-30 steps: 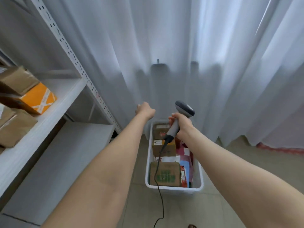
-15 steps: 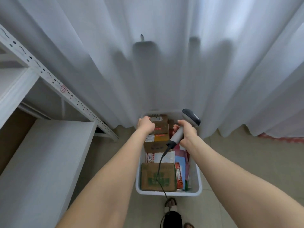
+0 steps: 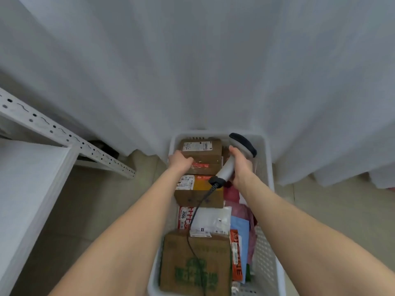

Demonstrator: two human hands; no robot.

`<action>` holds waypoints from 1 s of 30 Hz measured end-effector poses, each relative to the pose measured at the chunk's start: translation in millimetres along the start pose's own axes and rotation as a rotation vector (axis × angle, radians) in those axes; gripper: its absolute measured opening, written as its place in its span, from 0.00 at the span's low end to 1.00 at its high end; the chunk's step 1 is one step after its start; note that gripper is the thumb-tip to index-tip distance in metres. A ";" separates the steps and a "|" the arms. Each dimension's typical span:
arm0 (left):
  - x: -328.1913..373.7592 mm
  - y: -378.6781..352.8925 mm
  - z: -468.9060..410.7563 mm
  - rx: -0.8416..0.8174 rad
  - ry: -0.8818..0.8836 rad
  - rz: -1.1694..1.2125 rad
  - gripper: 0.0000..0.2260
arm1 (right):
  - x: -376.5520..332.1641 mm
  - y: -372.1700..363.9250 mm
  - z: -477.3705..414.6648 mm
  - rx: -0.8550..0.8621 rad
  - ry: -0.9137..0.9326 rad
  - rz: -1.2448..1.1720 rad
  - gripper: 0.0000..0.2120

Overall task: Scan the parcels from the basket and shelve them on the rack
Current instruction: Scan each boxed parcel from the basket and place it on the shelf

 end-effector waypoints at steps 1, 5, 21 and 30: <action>-5.6 -12.1 -18.2 0.014 0.007 0.002 0.25 | 4.4 -8.3 -21.0 -0.017 0.001 0.008 0.35; -26.6 -49.7 -79.4 0.062 0.024 -0.004 0.28 | 21.1 -35.2 -90.2 -0.042 -0.002 0.040 0.36; -57.3 -64.7 -113.9 0.071 0.269 0.558 0.21 | 39.5 -31.0 -118.6 -0.045 -0.067 -0.054 0.29; 4.8 51.9 -5.7 -0.031 0.256 0.613 0.15 | -8.3 6.5 32.0 -0.006 -0.042 -0.177 0.26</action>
Point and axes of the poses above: each hand's wrist, its own z-axis away from the middle knuckle, its own y-axis out of the back of the hand, x = y × z, the point moved 4 cm from there along -z, towards the middle knuckle, and after that the axes turned 7 degrees about x, right-handed, at the moved point
